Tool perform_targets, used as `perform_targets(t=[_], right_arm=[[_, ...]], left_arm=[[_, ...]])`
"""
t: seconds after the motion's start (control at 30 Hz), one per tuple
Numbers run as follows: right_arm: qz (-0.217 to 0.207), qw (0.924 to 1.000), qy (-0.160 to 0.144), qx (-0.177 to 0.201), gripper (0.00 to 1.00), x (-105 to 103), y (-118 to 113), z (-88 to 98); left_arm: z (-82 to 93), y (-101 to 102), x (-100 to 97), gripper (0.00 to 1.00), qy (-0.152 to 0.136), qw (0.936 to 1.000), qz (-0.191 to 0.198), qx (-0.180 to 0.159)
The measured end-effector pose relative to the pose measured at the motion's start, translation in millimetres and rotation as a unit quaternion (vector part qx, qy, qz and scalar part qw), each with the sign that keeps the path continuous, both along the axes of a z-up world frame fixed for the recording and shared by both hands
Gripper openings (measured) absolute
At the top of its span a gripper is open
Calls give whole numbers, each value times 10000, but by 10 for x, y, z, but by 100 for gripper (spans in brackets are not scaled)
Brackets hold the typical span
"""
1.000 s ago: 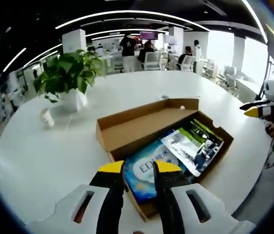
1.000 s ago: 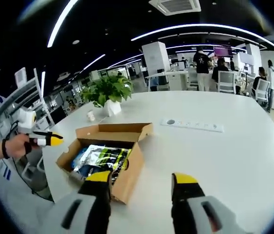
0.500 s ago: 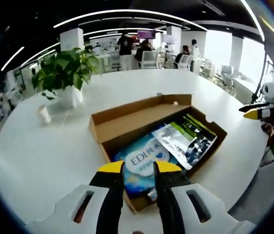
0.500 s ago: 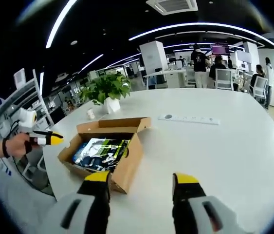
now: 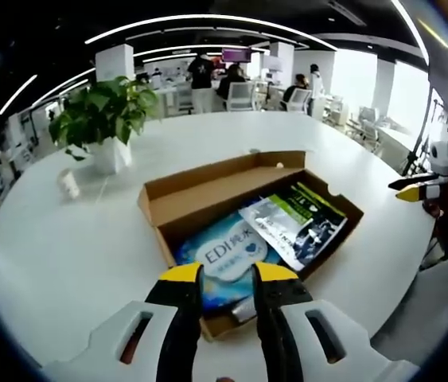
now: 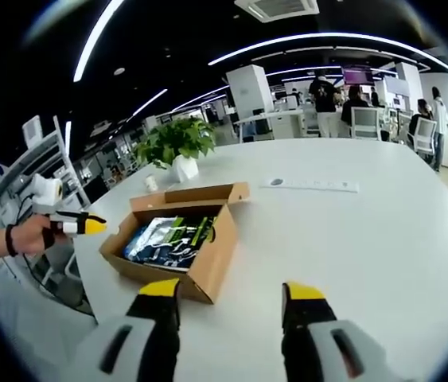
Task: Operate the shoe box by opening the lid, removing the specified soft item, and placing it in the target area until the item is outside and the box remains undamaged.
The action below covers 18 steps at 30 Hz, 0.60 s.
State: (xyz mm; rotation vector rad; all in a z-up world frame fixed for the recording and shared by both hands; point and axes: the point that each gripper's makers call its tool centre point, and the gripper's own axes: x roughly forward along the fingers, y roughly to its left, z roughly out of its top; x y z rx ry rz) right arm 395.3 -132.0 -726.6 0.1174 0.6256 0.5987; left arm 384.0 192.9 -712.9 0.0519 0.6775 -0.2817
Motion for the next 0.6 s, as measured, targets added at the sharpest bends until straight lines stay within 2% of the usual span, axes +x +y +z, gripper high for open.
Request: perform_targets(t=[0.2, 0.6], right_arm=[[26, 10000, -7, 0, 52, -51, 14, -18], [17, 10000, 47, 24, 55, -193, 18, -95]], left_arm=[[-37, -37, 0, 26, 28, 9999, -68, -82], [-82, -257, 79, 28, 111, 9992, -318, -228]])
